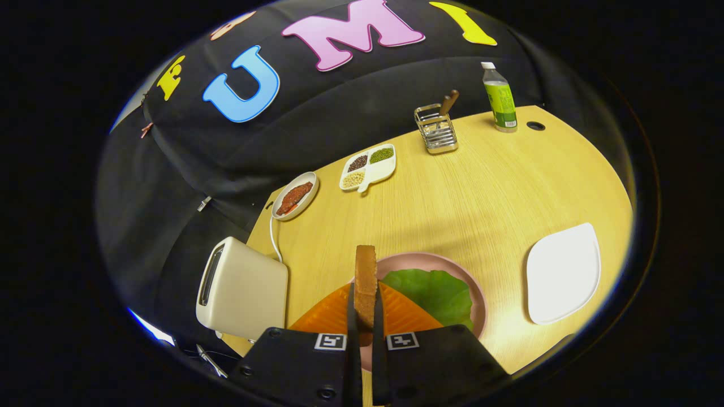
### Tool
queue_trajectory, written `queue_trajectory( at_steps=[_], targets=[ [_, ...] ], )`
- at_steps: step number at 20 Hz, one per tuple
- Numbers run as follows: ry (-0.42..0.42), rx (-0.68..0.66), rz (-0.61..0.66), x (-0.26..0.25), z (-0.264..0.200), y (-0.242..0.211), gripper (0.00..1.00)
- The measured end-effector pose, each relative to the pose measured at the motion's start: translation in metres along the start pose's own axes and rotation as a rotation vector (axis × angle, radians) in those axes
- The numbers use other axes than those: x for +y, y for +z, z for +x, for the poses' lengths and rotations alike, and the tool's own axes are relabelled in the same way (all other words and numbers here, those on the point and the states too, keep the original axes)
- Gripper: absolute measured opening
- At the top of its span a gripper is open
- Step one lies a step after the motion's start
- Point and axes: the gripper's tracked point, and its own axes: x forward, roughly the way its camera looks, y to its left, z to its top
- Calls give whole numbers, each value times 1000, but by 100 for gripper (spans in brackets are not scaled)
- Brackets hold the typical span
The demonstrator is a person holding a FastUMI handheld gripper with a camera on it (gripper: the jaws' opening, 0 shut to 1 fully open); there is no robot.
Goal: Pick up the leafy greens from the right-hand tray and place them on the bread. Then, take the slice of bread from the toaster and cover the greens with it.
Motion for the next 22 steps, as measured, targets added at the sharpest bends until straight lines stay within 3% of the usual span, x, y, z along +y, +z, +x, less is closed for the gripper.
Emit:
queue_trajectory(
  at_steps=[4,6,7,12,13,22],
  targets=[
    [-43,2,57,-24,1,-2,14],
    [-117,34,94,-46,2,-13,22],
    [-141,38,98,-55,2,-15,41],
    [-196,38,76,-76,-14,-17,83],
    [-208,31,62,-80,-20,-15,95],
    [-289,-235,-84,-76,-121,62,98]
  ],
)
